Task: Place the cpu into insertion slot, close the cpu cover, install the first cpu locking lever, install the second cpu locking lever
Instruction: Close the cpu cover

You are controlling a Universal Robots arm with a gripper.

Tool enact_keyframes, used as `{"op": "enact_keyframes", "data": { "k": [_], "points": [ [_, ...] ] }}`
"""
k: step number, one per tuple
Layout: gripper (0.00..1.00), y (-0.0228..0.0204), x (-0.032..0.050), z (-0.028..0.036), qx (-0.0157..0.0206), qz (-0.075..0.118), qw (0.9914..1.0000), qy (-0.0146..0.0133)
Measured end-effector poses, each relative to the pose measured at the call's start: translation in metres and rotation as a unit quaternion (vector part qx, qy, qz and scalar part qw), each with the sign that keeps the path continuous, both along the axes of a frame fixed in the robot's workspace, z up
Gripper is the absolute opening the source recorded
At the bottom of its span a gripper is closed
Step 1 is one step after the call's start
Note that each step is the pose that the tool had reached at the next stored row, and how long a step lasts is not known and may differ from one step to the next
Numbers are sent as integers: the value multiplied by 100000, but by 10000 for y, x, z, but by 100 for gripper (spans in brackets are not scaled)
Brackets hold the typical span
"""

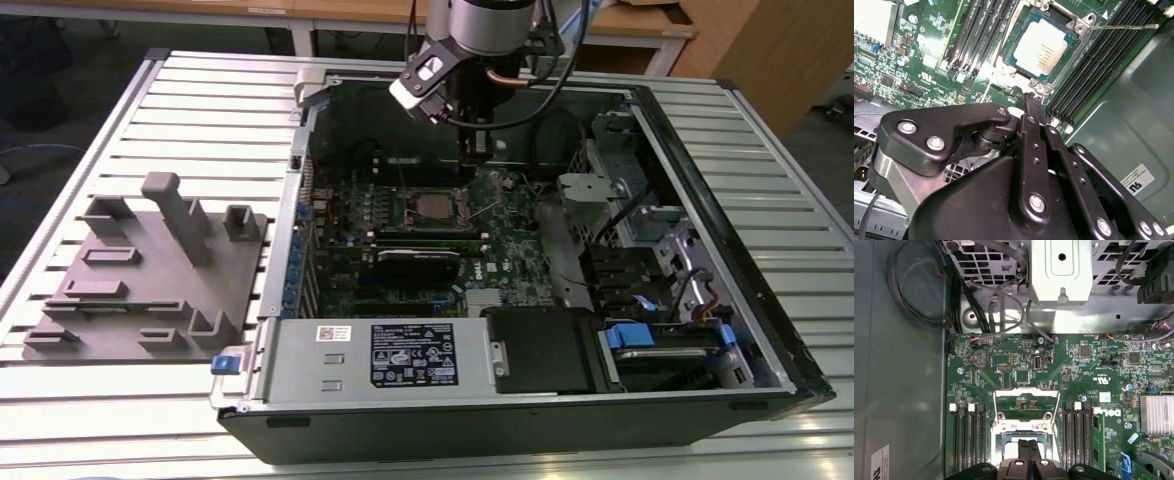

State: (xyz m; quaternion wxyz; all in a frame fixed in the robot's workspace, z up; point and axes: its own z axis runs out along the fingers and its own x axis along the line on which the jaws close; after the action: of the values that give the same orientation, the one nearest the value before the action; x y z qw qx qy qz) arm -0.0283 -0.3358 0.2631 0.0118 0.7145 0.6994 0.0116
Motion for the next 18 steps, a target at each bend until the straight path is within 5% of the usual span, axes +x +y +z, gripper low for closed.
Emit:
{"op": "enact_keyframes", "data": {
  "k": [18],
  "points": [
    [10, -1, 44, 33, -5, -3, 100000, 1]
  ]
}}
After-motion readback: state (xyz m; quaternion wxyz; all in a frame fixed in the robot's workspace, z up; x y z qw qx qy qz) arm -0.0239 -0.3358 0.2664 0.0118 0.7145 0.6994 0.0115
